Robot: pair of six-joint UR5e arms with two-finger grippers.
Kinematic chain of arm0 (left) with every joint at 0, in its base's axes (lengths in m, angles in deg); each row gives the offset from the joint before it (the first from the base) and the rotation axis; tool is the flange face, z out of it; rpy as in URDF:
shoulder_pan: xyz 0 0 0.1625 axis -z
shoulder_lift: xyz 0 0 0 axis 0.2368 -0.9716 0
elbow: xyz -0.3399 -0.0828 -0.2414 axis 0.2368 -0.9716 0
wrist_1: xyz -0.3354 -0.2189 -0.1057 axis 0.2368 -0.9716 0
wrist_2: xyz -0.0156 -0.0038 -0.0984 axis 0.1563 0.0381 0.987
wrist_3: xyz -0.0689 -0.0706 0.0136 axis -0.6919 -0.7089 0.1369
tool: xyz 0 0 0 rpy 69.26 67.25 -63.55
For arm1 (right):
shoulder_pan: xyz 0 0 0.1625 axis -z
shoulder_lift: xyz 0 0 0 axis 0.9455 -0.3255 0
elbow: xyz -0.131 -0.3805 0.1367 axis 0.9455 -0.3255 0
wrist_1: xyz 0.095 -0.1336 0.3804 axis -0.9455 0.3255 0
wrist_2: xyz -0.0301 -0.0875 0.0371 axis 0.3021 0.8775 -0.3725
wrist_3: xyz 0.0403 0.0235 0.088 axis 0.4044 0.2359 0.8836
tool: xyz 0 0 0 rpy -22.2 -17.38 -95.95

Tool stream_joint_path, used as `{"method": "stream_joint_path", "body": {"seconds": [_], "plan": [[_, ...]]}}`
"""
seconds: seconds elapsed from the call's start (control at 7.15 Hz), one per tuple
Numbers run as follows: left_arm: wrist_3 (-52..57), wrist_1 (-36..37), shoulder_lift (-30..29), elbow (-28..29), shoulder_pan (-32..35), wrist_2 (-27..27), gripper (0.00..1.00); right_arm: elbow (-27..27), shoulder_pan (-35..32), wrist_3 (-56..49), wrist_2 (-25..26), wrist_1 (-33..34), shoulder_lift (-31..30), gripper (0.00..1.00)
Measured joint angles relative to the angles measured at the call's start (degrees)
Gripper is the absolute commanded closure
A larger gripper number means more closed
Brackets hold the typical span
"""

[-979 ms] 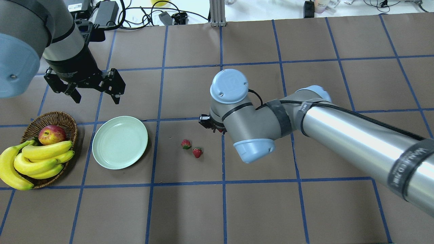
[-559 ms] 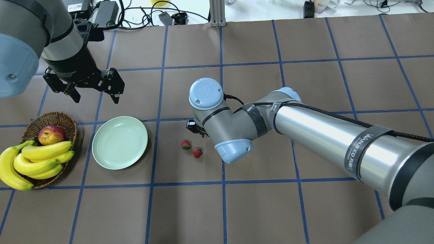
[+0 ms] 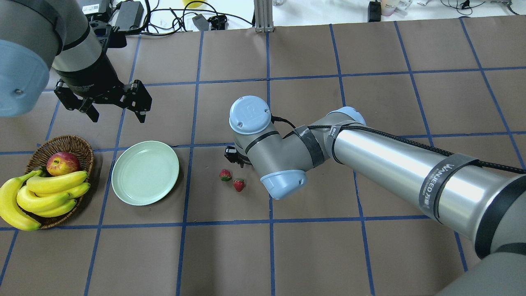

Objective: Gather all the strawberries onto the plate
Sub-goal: 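Carry it to the other strawberries and release with the right gripper, then raise the right gripper away while the left gripper descends toward the strawberries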

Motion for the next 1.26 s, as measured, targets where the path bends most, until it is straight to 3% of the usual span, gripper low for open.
{"method": "stream_joint_path", "body": {"seconds": [0.28,0.42,0.84,1.26], "plan": [[-0.5,0.1,-0.5,0.0,-0.3,0.2,0.0,0.0,0.8,-4.9,0.4,-3.5,-3.3,0.0],[-0.6,0.6,-1.2,-0.4,-0.4,0.2,0.0,-0.1,3.5,-10.2,0.7,-8.7,-6.9,0.0],[-3.0,14.5,-4.6,-7.3,0.6,7.9,0.0,-2.2,20.2,-29.2,0.5,-21.4,-15.7,0.0],[-12.3,25.2,-9.1,-13.9,5.4,13.0,0.0,-13.0,26.2,-34.4,0.1,-33.8,-19.8,0.0]]}}
